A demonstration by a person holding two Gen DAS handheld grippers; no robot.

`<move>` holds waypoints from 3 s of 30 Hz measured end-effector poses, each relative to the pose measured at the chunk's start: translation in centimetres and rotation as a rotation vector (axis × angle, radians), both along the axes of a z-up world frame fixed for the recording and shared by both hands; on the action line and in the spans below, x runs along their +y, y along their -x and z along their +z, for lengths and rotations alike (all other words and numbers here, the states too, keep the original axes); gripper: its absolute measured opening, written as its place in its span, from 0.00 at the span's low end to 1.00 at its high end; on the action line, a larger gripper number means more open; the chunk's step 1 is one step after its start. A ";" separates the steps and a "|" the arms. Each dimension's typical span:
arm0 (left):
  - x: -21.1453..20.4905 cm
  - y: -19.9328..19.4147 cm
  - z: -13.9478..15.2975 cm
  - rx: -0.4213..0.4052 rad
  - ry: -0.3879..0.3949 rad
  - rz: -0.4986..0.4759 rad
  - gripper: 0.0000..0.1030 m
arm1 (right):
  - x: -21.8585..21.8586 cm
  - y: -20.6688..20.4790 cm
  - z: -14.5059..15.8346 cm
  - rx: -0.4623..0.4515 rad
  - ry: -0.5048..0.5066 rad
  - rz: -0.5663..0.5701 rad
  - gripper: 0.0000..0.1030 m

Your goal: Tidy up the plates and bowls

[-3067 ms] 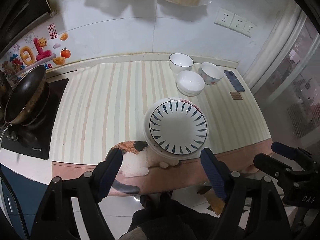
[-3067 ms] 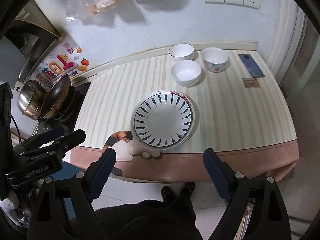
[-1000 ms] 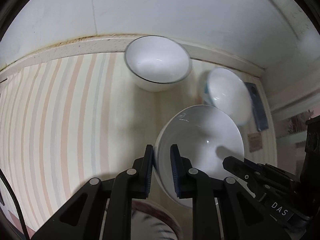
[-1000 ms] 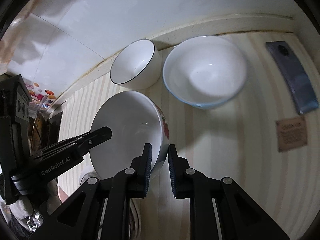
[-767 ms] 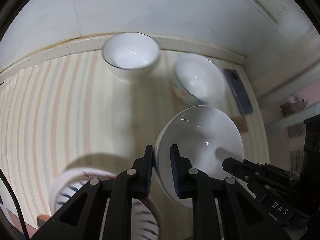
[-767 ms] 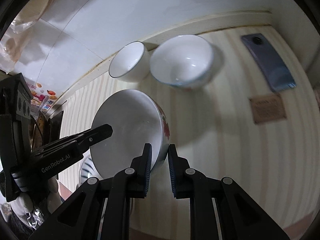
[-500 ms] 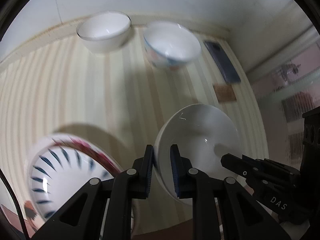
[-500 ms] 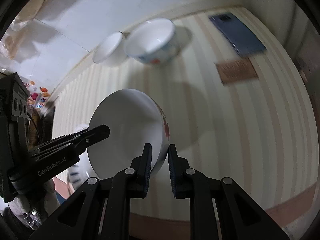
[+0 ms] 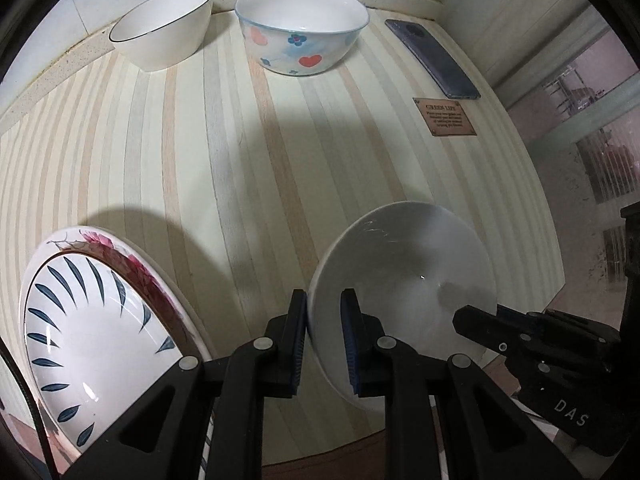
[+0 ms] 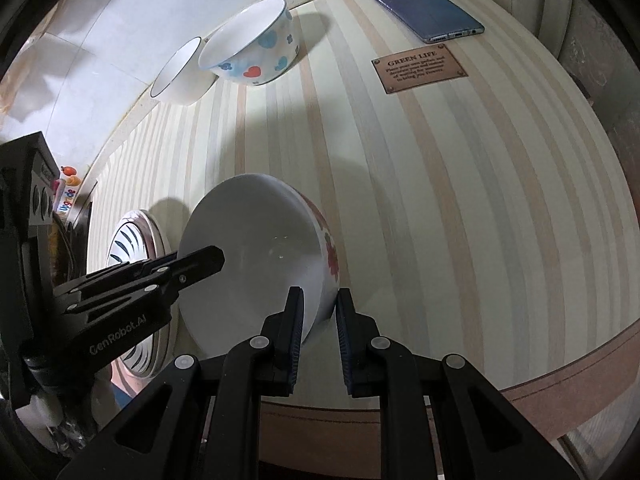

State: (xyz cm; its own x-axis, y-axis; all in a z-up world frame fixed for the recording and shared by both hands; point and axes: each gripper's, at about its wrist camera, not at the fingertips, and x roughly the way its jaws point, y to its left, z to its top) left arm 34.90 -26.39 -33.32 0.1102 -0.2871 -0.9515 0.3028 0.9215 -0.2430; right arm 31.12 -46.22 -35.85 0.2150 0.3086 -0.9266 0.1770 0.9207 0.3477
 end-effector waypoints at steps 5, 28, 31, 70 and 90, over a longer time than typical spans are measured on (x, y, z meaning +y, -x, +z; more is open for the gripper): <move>1.6 -1.6 4.3 -0.034 0.043 0.045 0.16 | -2.0 -1.0 2.9 -0.023 -0.050 -0.019 0.26; 1.1 -21.6 0.1 -0.001 0.124 0.215 0.22 | -3.3 -24.4 -1.0 -0.051 -0.163 -0.063 0.18; 0.5 -21.9 -0.5 -0.022 0.106 0.185 0.15 | -3.1 -24.6 -1.1 -0.081 -0.158 -0.058 0.17; 0.9 -3.0 8.2 -0.066 0.117 0.029 0.15 | -2.0 -3.2 9.2 -0.142 -0.090 -0.104 0.17; 0.2 0.2 2.4 -0.011 0.014 -0.006 0.15 | -2.0 1.2 3.1 -0.037 -0.123 -0.125 0.17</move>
State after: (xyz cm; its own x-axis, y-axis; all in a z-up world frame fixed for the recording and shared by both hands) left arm 34.65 -26.22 -30.90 0.1185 -0.3011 -0.9462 0.3114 0.9161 -0.2525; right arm 29.90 -48.25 -32.71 0.2921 0.3878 -0.8743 0.2721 0.8426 0.4647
